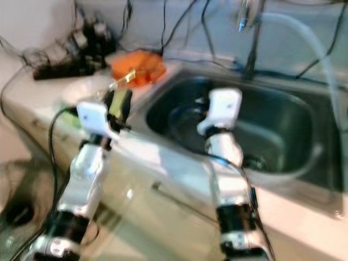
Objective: Kitchen organization
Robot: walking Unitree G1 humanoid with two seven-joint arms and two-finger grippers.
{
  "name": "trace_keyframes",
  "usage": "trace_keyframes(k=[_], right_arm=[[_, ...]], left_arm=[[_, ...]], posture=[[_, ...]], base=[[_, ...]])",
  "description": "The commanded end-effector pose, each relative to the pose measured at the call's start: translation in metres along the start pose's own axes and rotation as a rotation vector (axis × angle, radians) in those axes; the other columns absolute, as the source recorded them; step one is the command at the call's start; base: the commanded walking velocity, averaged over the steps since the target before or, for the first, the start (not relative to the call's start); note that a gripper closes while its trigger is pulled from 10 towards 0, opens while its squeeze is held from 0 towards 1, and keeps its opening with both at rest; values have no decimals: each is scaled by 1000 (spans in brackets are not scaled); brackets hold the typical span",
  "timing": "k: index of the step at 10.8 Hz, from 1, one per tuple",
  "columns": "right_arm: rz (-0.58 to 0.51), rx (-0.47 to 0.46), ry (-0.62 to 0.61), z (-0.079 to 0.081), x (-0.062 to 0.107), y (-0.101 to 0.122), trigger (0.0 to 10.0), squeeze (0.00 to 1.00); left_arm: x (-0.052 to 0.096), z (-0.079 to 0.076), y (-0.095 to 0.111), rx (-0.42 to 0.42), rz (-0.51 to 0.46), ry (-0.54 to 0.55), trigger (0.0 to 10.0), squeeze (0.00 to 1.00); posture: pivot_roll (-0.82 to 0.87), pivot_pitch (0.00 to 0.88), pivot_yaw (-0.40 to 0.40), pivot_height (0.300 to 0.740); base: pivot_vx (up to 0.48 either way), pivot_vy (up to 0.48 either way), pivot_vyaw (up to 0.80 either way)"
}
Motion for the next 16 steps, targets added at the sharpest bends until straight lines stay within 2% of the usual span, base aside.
trace_keyframes(k=[1,7,9,10,11,12,16], right_arm=[[-6,-7,20,6,-2,2,10000,0],[8,-9,30,9,-3,0,10000,0],[18,-6,30,9,-3,-2,10000,0],[20,-6,31,10,-2,-2,10000,0],[24,-6,32,10,-3,-3,10000,0],[30,-6,31,11,-3,-4,10000,0],[51,-9,33,14,-1,-10,10000,0]], left_arm=[[0,7,1,-8,-3,21,10000,0],[-1,14,-1,-42,10,29,10000,0],[-2,21,-11,-133,73,3,10000,0],[-2,23,-14,-149,92,-2,10000,0],[-4,23,-15,-208,102,-32,10000,0],[-7,23,-17,-263,116,-64,10000,0],[-13,10,-22,-395,135,-154,10000,0]], posture=[[46,0,93,740],[48,0,91,740],[48,0,91,740],[48,0,91,740],[49,0,94,740],[49,0,94,740],[51,0,97,740]], base=[[0,0,0],[0,0,0],[0,0,0],[0,0,0],[0,0,0],[0,0,0],[0,0,0]])
Point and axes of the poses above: a point about 5 cm out from each wrist's last joint towards the gripper, its own x axis pointing back from the gripper into the wrist, its own y axis along the axis of the wrist's last joint, z = x × y, the point moved 1 cm from there along -x, pointing out of the wrist towards the gripper, and after that the axes turned 14 degrees about -x, right-handed, at the moved point
